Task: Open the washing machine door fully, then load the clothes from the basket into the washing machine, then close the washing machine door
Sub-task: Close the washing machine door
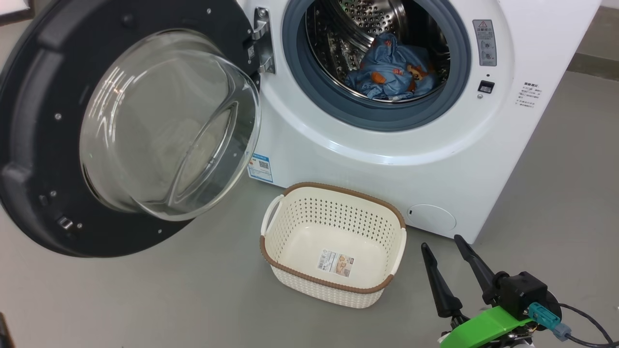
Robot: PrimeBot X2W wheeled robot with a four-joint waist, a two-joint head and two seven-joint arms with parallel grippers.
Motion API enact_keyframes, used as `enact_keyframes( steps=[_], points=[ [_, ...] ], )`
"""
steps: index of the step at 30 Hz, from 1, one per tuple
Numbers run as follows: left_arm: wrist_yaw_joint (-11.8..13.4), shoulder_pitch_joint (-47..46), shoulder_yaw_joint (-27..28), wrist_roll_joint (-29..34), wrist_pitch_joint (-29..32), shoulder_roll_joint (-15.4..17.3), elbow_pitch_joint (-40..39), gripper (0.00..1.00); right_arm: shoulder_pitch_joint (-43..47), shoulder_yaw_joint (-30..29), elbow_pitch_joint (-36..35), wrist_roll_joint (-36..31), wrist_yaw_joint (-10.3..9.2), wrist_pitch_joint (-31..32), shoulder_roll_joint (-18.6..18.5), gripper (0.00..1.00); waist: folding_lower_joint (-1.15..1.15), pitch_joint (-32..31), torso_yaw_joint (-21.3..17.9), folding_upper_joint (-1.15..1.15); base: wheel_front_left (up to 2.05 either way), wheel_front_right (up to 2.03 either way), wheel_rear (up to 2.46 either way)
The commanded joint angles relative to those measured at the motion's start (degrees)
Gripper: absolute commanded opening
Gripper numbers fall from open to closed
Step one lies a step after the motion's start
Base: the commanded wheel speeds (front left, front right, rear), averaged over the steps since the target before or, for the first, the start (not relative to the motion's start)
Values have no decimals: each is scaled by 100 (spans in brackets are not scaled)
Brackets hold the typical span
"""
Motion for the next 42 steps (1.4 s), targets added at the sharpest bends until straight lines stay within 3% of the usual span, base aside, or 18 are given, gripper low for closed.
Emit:
enact_keyframes(
  steps=[1, 12, 23, 33, 38, 42],
  points=[
    [-14, -355, 264, -145, -46, 204, -192, 0, -145, 143, -160, 17, 35, -27, -12, 100, 0, 2, -8, 0, 0, 0, 0],
    [-16, -1419, 546, -1064, -46, 1142, -33, 0, -144, 197, -152, 41, 35, -27, -12, 100, 0, 40, -89, 0, 0, 0, 0],
    [-16, -2532, 639, -3049, 430, 1924, 1097, 0, -209, 227, -140, 23, 35, -27, -12, 100, 0, 173, -196, 0, 0, 0, 0],
    [-16, -3731, 980, -5578, 1877, 2604, 2760, 0, -350, 294, -52, -42, 35, -27, -12, 100, 0, 417, -316, 0, 0, 0, 0],
    [-16, -4115, 1079, -6376, 2690, 2822, 3359, 0, -411, 296, -41, -112, 35, -27, -12, 100, 0, 558, -374, 0, 0, 0, 0],
    [-16, -4321, 1082, -6646, 3092, 2988, 3675, 0, -493, 357, -16, -133, 35, -27, -12, 100, 0, 672, -457, 0, 0, 0, 0]
  ],
)
